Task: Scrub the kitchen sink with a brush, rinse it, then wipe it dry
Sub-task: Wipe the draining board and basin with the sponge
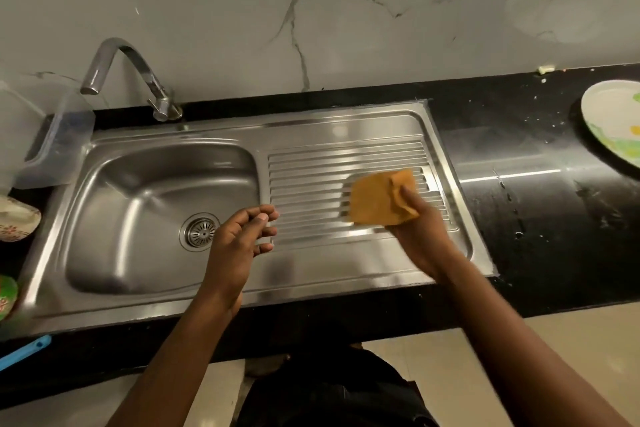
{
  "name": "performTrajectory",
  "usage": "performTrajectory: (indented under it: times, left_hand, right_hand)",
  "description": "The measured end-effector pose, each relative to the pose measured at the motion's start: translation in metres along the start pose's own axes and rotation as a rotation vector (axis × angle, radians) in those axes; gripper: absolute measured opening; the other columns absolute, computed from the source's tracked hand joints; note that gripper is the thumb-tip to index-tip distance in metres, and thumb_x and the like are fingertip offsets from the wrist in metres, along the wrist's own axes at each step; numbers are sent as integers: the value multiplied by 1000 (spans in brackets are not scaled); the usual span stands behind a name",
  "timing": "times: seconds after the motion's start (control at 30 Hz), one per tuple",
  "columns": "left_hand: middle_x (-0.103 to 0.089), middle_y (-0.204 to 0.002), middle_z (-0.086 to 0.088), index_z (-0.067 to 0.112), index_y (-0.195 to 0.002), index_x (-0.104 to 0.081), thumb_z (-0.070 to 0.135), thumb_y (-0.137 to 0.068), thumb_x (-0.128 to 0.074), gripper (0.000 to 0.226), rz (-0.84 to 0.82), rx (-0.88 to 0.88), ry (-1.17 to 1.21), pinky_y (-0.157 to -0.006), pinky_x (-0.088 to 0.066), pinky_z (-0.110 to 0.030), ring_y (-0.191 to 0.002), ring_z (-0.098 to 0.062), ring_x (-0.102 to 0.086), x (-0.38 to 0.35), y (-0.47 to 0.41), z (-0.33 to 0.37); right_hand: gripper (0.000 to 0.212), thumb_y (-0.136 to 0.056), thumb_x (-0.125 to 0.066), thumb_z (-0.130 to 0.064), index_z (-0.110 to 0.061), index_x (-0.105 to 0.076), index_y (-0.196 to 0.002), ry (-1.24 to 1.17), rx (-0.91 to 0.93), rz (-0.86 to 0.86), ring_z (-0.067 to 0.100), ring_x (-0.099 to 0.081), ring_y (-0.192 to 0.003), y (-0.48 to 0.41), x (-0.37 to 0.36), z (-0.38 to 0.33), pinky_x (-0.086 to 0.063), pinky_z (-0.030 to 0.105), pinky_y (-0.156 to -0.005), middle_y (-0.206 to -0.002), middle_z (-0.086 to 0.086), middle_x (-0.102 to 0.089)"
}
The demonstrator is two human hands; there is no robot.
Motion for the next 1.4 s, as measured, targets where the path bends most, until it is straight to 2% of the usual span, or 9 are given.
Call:
performTrajectory:
  times: [0.1,0.2,0.27,0.37,0.57,0.97,1.13,1.27,1.4]
  left_hand:
    - [-76,-119,-1,18,-119,-73,18,-107,-52,24,-16,24,-14,-88,-56,-39,-114,-33,-68,-13,-4,-9]
    - [-76,-119,0,17,-120,-72,18,-107,-52,24,-37,47,-29,-89,-55,-40,-113,-31,-69,-25,-8,-14]
    - [-76,-119,0,16,-120,-72,17,-107,-53,23,-48,60,-30,-89,-55,-40,-113,-31,-69,-29,-11,-16]
    - [-76,-118,1,17,-119,-73,17,-107,-54,23,-79,72,-55,-90,-55,-41,-111,-28,-70,-32,-16,-17]
    - [-77,-116,3,19,-117,-74,18,-107,-53,23,-140,81,-110,-91,-56,-42,-110,-24,-71,-26,-30,-12]
    - [-77,-116,-2,17,-117,-74,16,-107,-52,23,-125,53,-108,-89,-56,-39,-113,-29,-70,4,-43,5]
    - [-77,-116,-1,17,-121,-73,17,-107,-53,24,-108,21,-99,-88,-55,-37,-111,-21,-72,5,-44,14]
    - [-76,-117,-4,16,-120,-73,16,-107,-52,25,-64,-23,-86,-90,-57,-37,-110,-22,-71,4,-46,22]
    - [-77,-114,-3,16,-118,-74,15,-107,-51,25,-52,-42,-61,-83,-57,-34,-105,-20,-72,-5,-50,28]
  right_hand:
    - [37,-110,-47,-36,-19,-59,-140,551,231,76,23,-58,-127,-8,44,-47,-44,33,-101,-125,-2,-71]
    - [60,-110,-39,-48,-38,-18,-166,1248,370,-57,12,-13,-158,-28,65,-53,-16,35,-126,-173,-9,-15]
    - [69,-103,-26,-61,-43,2,-164,1611,364,-106,14,13,-159,-44,81,-34,0,43,-130,-173,-7,15]
    - [74,-98,-9,-72,-43,21,-160,1844,273,-39,22,31,-155,-58,96,1,12,48,-129,-169,4,31]
    - [78,-100,-9,-68,-33,13,-165,1762,288,96,33,30,-155,-63,30,50,19,53,-125,-169,17,28]
    - [74,-104,-15,-59,-27,11,-166,1831,417,-251,32,30,-155,-50,-134,156,9,54,-128,-169,17,25]
    - [62,-110,-23,-48,-24,-14,-167,1693,394,-440,27,8,-161,-38,-168,153,0,49,-130,-175,12,0]
    - [61,-105,-28,-50,-12,-56,-144,1195,190,-539,32,-49,-139,-36,-185,136,-38,50,-117,-150,19,-54]
    - [56,-98,-51,-50,-10,-63,-136,543,-128,-351,23,-68,-110,-47,-146,102,-53,43,-102,-126,17,-72]
Point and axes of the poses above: each hand's wrist, its own y-axis away from the middle knuckle, its own x-axis out of the back of the hand, z = x × y, the point moved 7 cm from there along -y, towards the middle knuckle
